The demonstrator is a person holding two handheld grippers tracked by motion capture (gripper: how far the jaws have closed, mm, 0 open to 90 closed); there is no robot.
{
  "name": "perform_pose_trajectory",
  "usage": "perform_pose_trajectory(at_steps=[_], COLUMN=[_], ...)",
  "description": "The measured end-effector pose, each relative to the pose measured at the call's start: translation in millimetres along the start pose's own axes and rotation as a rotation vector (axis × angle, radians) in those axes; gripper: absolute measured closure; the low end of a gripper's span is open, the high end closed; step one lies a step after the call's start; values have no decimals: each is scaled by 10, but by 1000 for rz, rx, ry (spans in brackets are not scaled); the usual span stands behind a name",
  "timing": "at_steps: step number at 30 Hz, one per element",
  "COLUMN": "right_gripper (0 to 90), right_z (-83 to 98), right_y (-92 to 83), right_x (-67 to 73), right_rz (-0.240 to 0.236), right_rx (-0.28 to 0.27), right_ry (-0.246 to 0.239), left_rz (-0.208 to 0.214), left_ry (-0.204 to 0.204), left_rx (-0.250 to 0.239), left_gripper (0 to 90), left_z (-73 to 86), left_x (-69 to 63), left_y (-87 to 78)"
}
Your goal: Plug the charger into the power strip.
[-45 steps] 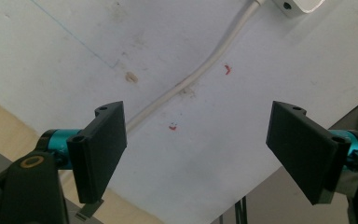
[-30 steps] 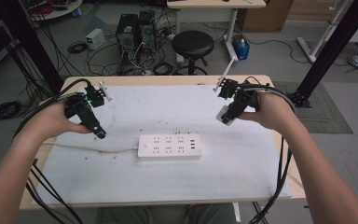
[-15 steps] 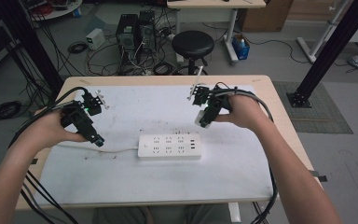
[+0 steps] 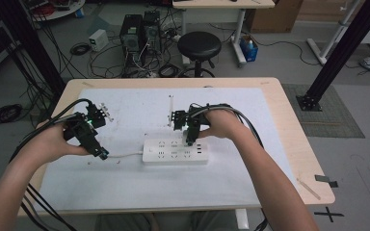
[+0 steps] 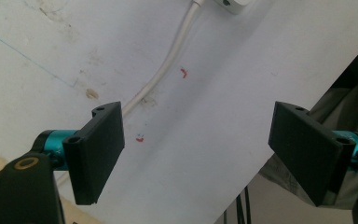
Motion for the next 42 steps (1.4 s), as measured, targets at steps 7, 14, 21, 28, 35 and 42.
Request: perform_pose_trajectory(at_steps=[7,14,21,28,35,42], right_gripper=[619,624,625,628,629,627], right_z=[-55,-85,-100,-77,-80,-80], right_y=[118,169,229,267,297,347], right_x=[13,9,39,9,0,-7], right_rz=[-4,-11,9,-7,-18,-22], right_rx=[10,28,48,24,25,8], right_ry=[-37,-101,-142,-132,-117,-115], left_rz=[8,24,38,55,54,54], left_ry=[-16,-12,-2,10,21,29], left_rx=[-11,-4,2,6,9,-5], left_gripper=[183,183,183,183,183,183], left_z=[40,28,-28,-76,-151,-226], left_x=[-11,-11,-15,-19,-3,-11], left_y=[75,149,218,278,335,314])
Point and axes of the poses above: each handheld gripper's, and its own axes: y roughly forward along the jaws, z roughly out of its underside, x roughly to its left, the point moved 4 cm from there along y, roughly forward along the jaws, and after that the axes turned 6 degrees about y, right-handed, at the moved point
